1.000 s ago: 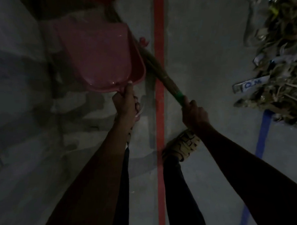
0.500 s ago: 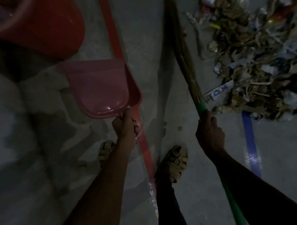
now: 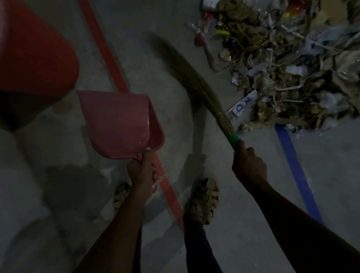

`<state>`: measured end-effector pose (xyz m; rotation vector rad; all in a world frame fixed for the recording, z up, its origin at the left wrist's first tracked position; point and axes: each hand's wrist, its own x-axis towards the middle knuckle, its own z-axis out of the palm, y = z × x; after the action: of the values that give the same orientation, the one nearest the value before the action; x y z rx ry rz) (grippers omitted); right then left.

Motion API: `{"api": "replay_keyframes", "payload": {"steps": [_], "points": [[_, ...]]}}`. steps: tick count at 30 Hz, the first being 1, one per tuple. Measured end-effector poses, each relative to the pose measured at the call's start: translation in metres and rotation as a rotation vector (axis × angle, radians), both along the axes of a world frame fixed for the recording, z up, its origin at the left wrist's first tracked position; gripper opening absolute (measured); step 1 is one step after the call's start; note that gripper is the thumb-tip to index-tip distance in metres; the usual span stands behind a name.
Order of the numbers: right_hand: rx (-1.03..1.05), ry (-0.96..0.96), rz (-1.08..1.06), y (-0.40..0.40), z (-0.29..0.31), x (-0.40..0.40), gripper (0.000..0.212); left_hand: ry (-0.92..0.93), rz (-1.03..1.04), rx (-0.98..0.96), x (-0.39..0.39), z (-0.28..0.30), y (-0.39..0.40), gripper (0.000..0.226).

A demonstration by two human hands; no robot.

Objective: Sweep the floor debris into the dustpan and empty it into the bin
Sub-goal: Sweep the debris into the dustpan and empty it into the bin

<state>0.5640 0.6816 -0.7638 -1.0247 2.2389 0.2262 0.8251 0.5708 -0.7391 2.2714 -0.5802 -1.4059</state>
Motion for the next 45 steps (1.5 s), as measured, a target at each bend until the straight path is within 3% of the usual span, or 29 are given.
{"api": "replay_keyframes", "payload": {"steps": [4,7,11,16,23,28,31,36,41,45], "points": [[-0.055,0.08,-0.155,0.014,0.01,-0.046,0.04,0.042,-0.104,-0.041,-0.032,0.013,0.005,0.048],[-0.115,0.146,-0.169,0.029,0.028,-0.073,0.038,0.09,-0.158,-0.042,-0.063,0.019,0.002,0.036],[-0.206,0.131,-0.145,0.045,0.046,-0.097,0.041,0.113,-0.208,-0.101,-0.109,0.033,-0.013,0.032],[-0.318,0.035,-0.199,0.048,0.048,-0.109,0.043,0.136,-0.219,-0.118,-0.161,0.035,-0.047,0.043],[-0.39,-0.041,-0.298,-0.043,0.023,-0.121,0.039,0.163,-0.21,-0.131,-0.196,0.018,-0.118,0.029],[-0.454,-0.195,-0.201,-0.148,-0.005,-0.12,0.037,0.094,-0.235,-0.1,-0.189,0.005,-0.164,0.03],[-0.415,-0.286,-0.165,-0.215,-0.016,-0.121,0.034,0.049,-0.242,-0.068,-0.187,0.004,-0.189,0.034],[-0.182,-0.255,-0.217,-0.268,-0.012,-0.143,0.043,0.039,-0.259,-0.019,-0.19,0.013,-0.216,0.036],[-0.092,-0.172,-0.257,-0.234,0.027,-0.203,0.034,0.073,-0.311,-0.013,-0.222,0.037,-0.239,0.041],[-0.157,-0.08,-0.211,-0.179,0.059,-0.254,0.048,0.12,-0.424,-0.055,-0.266,0.051,-0.248,0.036]]}}
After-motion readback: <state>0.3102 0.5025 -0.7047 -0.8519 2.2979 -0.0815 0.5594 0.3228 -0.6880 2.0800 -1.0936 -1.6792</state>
